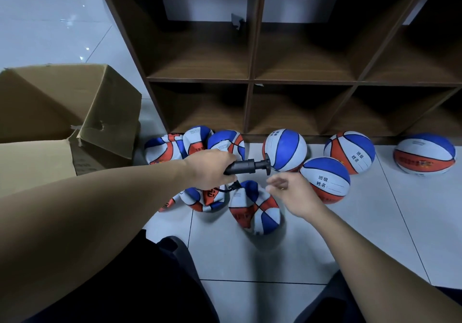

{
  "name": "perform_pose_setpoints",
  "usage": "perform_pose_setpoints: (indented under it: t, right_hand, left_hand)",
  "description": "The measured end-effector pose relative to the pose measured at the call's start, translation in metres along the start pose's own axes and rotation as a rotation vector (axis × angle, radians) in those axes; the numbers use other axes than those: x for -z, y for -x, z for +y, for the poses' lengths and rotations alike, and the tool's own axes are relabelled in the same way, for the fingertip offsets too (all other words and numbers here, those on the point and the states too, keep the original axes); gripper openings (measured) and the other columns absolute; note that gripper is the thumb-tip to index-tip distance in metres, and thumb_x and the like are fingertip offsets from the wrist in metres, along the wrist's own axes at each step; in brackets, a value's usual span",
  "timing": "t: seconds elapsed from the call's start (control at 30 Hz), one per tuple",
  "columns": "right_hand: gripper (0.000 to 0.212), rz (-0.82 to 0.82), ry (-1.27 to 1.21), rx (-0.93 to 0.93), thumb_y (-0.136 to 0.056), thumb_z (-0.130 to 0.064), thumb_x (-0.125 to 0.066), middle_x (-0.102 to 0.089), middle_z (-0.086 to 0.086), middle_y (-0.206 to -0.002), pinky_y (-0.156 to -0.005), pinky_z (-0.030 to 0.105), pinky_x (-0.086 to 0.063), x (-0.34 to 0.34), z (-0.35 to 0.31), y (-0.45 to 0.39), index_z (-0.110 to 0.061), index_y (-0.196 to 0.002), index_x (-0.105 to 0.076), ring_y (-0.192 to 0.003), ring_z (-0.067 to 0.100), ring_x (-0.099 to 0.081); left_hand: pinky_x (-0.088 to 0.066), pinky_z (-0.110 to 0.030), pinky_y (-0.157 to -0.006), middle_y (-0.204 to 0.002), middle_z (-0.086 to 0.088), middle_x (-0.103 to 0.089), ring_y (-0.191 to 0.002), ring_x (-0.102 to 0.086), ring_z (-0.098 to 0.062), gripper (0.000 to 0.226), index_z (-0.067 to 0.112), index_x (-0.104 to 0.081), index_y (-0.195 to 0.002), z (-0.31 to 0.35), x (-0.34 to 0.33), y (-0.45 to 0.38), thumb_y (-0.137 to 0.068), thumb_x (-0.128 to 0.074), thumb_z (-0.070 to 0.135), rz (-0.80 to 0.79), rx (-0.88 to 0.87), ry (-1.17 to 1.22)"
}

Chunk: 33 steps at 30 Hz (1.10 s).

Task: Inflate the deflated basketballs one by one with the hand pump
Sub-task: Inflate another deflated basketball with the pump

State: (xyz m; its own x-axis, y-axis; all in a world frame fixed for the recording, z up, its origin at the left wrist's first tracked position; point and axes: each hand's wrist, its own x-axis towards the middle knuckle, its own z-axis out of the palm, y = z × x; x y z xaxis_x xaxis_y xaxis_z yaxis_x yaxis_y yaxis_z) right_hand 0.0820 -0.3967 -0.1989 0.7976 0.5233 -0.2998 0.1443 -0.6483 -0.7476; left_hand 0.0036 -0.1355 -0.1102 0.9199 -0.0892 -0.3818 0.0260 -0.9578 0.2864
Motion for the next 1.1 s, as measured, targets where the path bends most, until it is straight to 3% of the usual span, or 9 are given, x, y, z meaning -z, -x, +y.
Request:
perform_pose_setpoints:
  t: [0.03,0.13,0.23,0.3,0.4,0.53,0.67,0.8,1.1]
  right_hand:
    - [0.006,0.058,-0.041,-0.013,-0.100,-0.025,-0.077,-0.078,-0.008,-0.096,-0.090,0.029,-0.061,0.004,-0.008,0.001,-0.021,-0.103,-0.079,-0.095,0.014,-0.073]
    - [0.027,0.161,-0.159,-0.047,-0.108,-0.029,-0.059,-0.074,-0.005,-0.078,-0.078,0.041,-0.060,0.015,-0.033,0.007,-0.026,-0.087,-0.076,-0.076,0.019,-0.069]
    - [0.040,0.190,-0.232,-0.083,-0.112,-0.043,-0.048,-0.073,0.006,-0.077,-0.076,0.044,-0.058,0.019,-0.055,0.016,-0.021,-0.090,-0.074,-0.066,0.012,-0.064]
    - [0.051,0.146,-0.253,-0.081,-0.109,-0.057,-0.045,-0.076,0.008,-0.081,-0.080,0.050,-0.061,0.015,-0.065,0.022,-0.016,-0.096,-0.073,-0.069,0.020,-0.071]
    - [0.053,0.114,-0.381,-0.102,-0.100,-0.070,-0.045,-0.075,0.004,-0.080,-0.077,0.050,-0.064,0.006,-0.074,0.026,-0.026,-0.104,-0.074,-0.074,0.031,-0.072]
    - [0.046,0.179,-0.206,-0.035,-0.104,-0.062,-0.052,-0.060,-0.004,-0.072,-0.066,0.033,-0.049,-0.005,-0.085,0.032,-0.021,-0.085,-0.060,-0.070,0.014,-0.057]
    - [0.048,0.386,-0.116,-0.089,-0.112,-0.046,-0.043,-0.051,0.000,-0.069,-0.064,0.040,-0.040,0.004,-0.074,0.033,-0.017,-0.074,-0.047,-0.067,0.019,-0.049]
    - [0.042,0.560,-0.204,-0.197,-0.107,-0.032,-0.050,-0.054,0.016,-0.072,-0.062,0.040,-0.038,0.036,-0.055,0.026,-0.003,-0.077,-0.054,-0.068,0.026,-0.047]
    - [0.034,0.509,-0.382,-0.329,-0.101,-0.024,-0.053,-0.037,0.001,-0.059,-0.059,0.040,-0.031,0.033,-0.064,0.021,-0.016,-0.069,-0.044,-0.062,0.025,-0.035]
  left_hand:
    - [-0.046,-0.033,-0.063,-0.083,0.004,-0.063,-0.075,-0.061,-0.015,0.018,0.034,-0.051,-0.095,-0.001,0.000,-0.002,-0.105,-0.065,0.041,-0.013,-0.006,-0.013]
    - [-0.051,-0.035,-0.067,-0.085,0.004,-0.064,-0.076,-0.062,-0.015,0.013,0.033,-0.056,-0.101,-0.002,-0.002,-0.009,-0.104,-0.063,0.044,-0.035,-0.024,-0.050]
    - [-0.058,-0.041,-0.074,-0.087,0.004,-0.066,-0.078,-0.063,-0.016,0.016,0.032,-0.061,-0.110,-0.001,-0.005,-0.013,-0.105,-0.062,0.048,-0.044,-0.032,-0.084]
    - [-0.060,-0.044,-0.078,-0.089,0.004,-0.067,-0.080,-0.064,-0.017,0.018,0.032,-0.061,-0.113,-0.003,-0.007,-0.014,-0.105,-0.062,0.049,-0.052,-0.029,-0.084]
    - [-0.059,-0.044,-0.077,-0.088,0.005,-0.066,-0.079,-0.064,-0.016,0.017,0.033,-0.061,-0.111,-0.005,-0.009,-0.013,-0.105,-0.062,0.049,-0.046,-0.037,-0.087]
    - [-0.056,-0.042,-0.071,-0.086,0.005,-0.065,-0.078,-0.062,-0.017,0.022,0.029,-0.060,-0.106,0.004,-0.018,-0.012,-0.104,-0.061,0.050,0.002,-0.059,-0.073]
    - [-0.054,-0.039,-0.066,-0.082,0.005,-0.065,-0.074,-0.063,-0.017,0.021,0.031,-0.061,-0.097,0.001,-0.019,-0.012,-0.102,-0.065,0.051,0.009,-0.047,-0.021]
    - [-0.050,-0.034,-0.064,-0.080,0.006,-0.064,-0.075,-0.062,-0.015,0.021,0.041,-0.055,-0.088,-0.015,-0.010,-0.009,-0.102,-0.066,0.053,0.015,-0.034,-0.014]
    - [-0.042,-0.032,-0.058,-0.074,0.005,-0.063,-0.066,-0.060,-0.015,0.026,0.031,-0.063,-0.092,0.004,-0.009,-0.017,-0.103,-0.061,0.055,0.051,-0.058,-0.052]
